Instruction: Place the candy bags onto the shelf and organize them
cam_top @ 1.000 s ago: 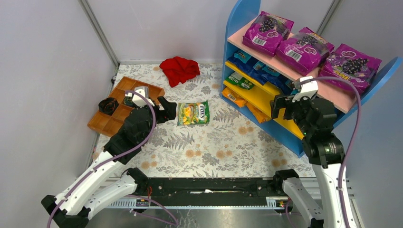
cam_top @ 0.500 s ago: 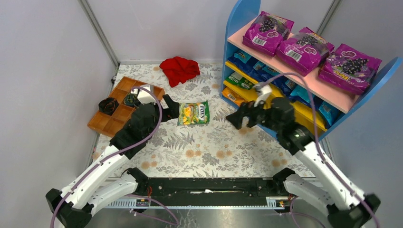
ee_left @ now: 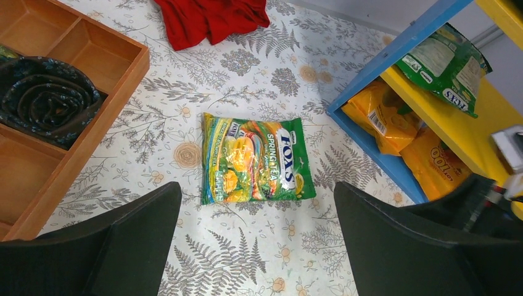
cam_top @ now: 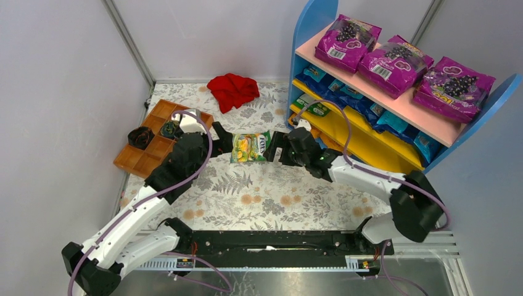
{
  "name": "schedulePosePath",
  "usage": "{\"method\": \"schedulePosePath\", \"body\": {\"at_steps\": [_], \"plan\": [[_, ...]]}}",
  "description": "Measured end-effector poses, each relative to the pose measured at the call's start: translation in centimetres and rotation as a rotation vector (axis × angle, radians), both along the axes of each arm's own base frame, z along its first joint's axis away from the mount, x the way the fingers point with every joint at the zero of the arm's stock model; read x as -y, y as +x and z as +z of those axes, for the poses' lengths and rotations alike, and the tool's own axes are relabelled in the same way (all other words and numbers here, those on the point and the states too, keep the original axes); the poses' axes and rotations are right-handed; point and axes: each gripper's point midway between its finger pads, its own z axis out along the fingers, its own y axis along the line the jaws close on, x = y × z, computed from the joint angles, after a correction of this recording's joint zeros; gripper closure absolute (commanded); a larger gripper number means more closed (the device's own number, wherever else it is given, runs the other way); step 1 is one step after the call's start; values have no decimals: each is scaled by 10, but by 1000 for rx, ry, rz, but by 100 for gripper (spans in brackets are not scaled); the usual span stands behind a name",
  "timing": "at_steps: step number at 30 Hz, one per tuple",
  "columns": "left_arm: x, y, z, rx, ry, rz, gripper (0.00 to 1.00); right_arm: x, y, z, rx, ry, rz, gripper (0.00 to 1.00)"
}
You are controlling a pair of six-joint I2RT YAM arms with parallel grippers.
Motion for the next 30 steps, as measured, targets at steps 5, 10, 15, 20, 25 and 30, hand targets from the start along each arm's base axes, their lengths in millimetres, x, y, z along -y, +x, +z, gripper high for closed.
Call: {"method": "schedulePosePath", "body": {"at_steps": [5,10,15,20,25,30], "plan": [[-2,2,0,-3,-7,1,1,-5,31,-32,-6,-3,-150,11],[-4,3,0,-5,-11,2,1,-11,51,-66,-9,-12,-229,27],[-4,2,1,-3,-14,0,1,-15,62,-100,-17,-30,-271,32],[-4,2,2,1,-16,-1,1,-24,76,-103,18,-10,-283,55],[-4,1,2,1,-17,-2,1,-23,78,-113,21,-31,-267,89],[-4,1,2,0,-17,-5,1,-35,72,-112,9,-10,-188,100]]}}
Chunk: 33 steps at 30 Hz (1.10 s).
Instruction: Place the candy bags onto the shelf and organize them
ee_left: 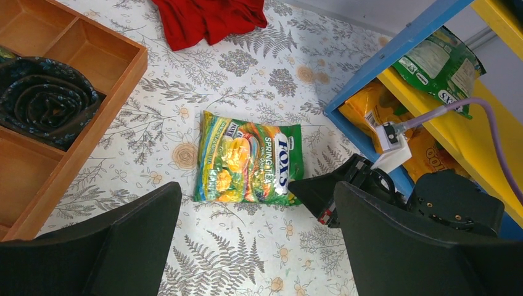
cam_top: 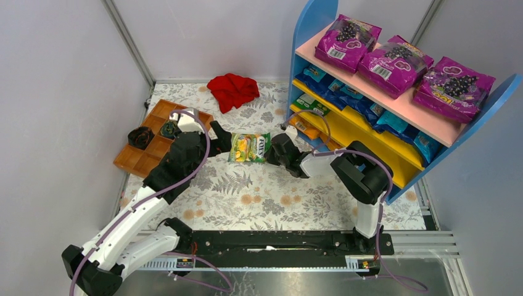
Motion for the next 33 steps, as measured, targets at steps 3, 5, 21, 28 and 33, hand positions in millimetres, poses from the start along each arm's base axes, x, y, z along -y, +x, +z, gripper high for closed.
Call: {"method": "schedulePosePath", "body": {"at_steps": [3,5,21,28,33], "plan": [[2,0,-1,-3,-1,-8,1,-10,-14,-1,-18,21,61,100],[5,0,-2,-10,-3,-23,1,-15,-34,-1,-31,28,105,98],[74,-13,-83,-295,-40,-320,32,43,-107,61,-24,4,128,1],[112,-58,-146,-516,76,-418,29,81,-109,52,-72,4,94,0],[119,-52,-158,-583,131,-386,34,57,-123,41,-143,71,226,9]]}}
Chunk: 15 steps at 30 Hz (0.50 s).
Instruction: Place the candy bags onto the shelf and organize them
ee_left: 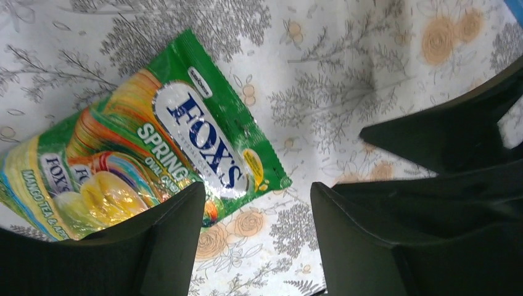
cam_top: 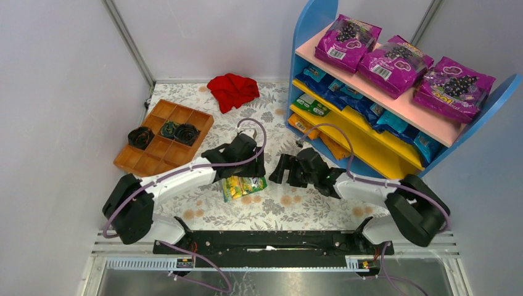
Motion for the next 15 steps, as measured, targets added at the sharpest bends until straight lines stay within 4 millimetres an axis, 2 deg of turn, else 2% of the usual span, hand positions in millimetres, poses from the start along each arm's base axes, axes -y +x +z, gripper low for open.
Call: {"method": "schedulePosePath", "body": {"at_steps": [3,6,11,13,15], "plan": [[-1,11,5,8,25,32,34,-16,-5,-13,-52,42,56,19],[-10,22,16,35,16,79,33,-33,-4,-25,-121,78,91,20],[-55,43,31,56,-20,235,31,-64,19,-19,-144,137,133,20],[-78,44,23,41,-27,304,34,-71,26,-17,-147,152,142,20],[-97,38,1,-6,-11,357,38,-75,32,-17,-155,161,147,20]]}}
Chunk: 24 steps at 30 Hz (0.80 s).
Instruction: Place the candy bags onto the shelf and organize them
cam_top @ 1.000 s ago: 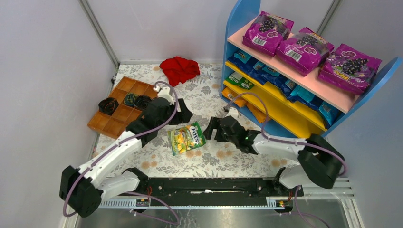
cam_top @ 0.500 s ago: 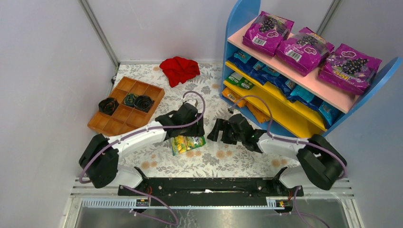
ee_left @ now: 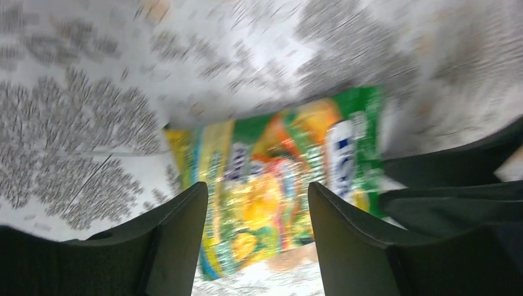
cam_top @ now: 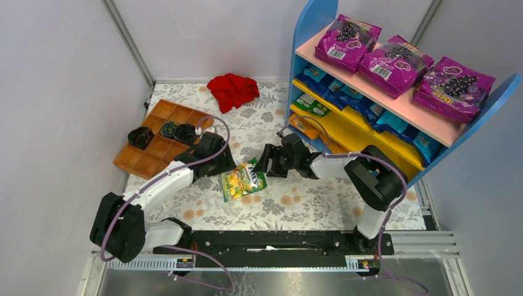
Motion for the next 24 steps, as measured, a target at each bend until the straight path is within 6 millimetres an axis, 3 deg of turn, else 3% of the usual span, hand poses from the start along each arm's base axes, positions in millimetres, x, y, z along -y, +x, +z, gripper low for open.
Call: {"method": "schedulePosePath", "body": {"at_steps": [5,7,13,19,24], "plan": [[-23,-33,-60,-176,46,43,45,-8,6,-6,-25,18,24,22],[-23,-35,-70,-207,33,60,49,-12,6,-6,-29,34,41,24],[-15,-21,-73,-181,-38,94,58,-29,0,-7,-52,116,104,26],[-14,-16,-73,-148,-78,121,58,-50,-4,-5,-64,188,153,27],[-17,-15,-72,-135,-77,137,56,-56,-2,-7,-79,220,154,42]]}}
